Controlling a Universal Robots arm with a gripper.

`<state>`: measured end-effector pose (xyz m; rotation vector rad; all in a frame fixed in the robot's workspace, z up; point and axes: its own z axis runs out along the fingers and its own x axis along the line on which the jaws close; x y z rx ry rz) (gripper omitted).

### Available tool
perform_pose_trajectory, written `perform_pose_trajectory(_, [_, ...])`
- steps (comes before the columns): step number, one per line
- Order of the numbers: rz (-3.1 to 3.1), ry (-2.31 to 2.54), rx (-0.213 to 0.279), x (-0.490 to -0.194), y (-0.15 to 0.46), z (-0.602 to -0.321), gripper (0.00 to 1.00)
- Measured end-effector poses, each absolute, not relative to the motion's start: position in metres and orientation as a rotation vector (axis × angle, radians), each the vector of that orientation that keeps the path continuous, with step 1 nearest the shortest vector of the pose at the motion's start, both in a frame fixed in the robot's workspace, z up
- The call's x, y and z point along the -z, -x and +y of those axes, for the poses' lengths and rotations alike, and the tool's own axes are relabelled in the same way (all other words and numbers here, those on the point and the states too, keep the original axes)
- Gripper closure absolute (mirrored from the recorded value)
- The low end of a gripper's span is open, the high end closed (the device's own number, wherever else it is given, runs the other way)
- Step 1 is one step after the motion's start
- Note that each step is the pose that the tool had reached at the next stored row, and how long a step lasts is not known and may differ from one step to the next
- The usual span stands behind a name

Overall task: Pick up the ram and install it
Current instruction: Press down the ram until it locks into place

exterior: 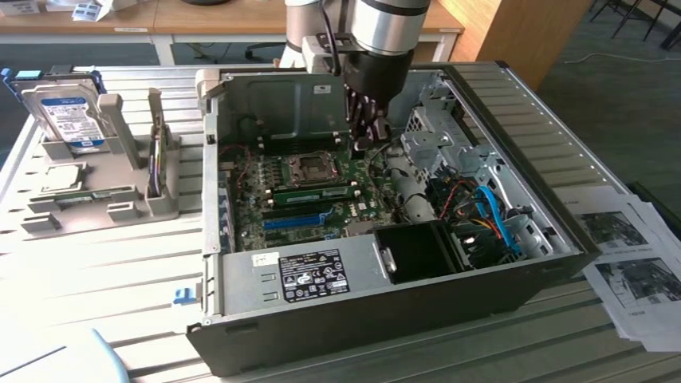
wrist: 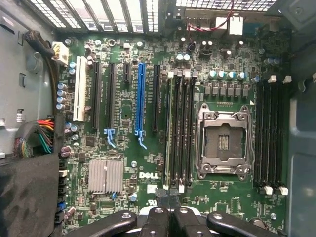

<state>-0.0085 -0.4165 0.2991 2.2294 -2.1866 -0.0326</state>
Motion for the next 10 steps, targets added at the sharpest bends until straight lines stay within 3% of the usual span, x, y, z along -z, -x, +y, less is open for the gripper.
perform_pose_trajectory(10, [-2.187,-2.229,0.033,-0.2941,0.0085,-0.4165,0.91])
